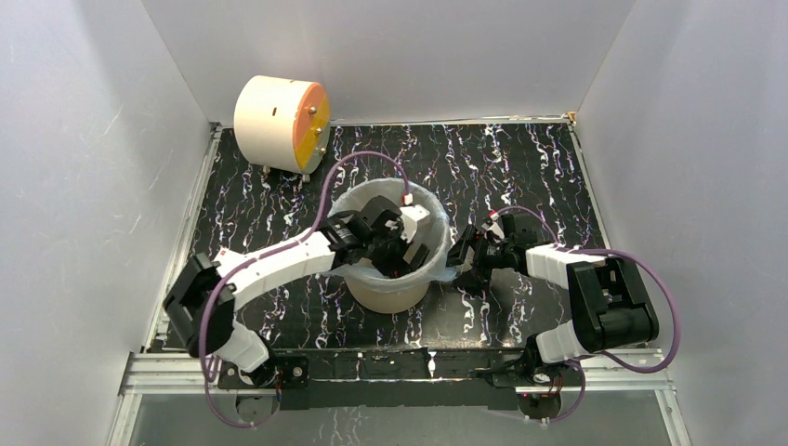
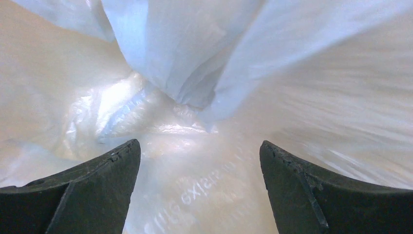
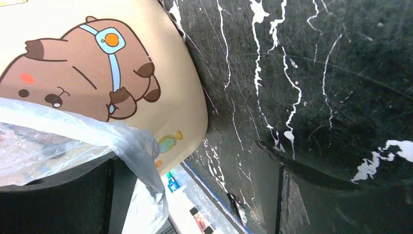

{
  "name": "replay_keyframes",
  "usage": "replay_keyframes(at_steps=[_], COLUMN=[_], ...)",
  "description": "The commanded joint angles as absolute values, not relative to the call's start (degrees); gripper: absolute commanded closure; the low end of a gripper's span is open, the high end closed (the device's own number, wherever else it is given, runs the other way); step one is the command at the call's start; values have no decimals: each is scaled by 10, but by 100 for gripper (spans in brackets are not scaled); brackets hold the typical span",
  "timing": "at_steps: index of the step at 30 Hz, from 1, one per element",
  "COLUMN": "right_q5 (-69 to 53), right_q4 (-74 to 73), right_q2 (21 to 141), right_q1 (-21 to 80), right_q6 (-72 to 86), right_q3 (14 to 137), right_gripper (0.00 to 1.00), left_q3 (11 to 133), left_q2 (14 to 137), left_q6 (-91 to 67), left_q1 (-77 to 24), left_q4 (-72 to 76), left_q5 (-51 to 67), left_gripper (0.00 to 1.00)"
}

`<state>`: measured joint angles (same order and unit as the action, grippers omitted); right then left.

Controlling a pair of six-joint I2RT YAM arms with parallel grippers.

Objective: Put the trash bags into the trash bin

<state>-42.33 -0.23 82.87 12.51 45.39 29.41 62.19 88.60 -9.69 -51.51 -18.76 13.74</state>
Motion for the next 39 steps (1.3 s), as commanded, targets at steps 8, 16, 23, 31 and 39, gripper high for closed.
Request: replay_keyframes(at_steps=[8, 16, 23, 31, 39], right_q5=[-407, -333, -282, -275, -300], right_q4=[-34, -47, -59, -73, -68], right_q2=[808, 732, 671, 642, 633], right_q1=[127, 127, 127, 127, 127], right_q6=[434, 434, 426, 433, 445], right_q3=[334, 335, 341, 345, 343], right_gripper=[8, 4, 2, 2, 2], left_q3=[702, 696, 686, 554, 372], left_q2=[721, 597, 567, 537, 541], left_q6=[-101, -118, -155, -259, -361], left_q1=[-516, -482, -369, -110, -96], left_q4=[-204, -210, -267, -265, -152], left_q5=[29, -194, -230, -15, 168], left_gripper=[7, 5, 4, 3, 4])
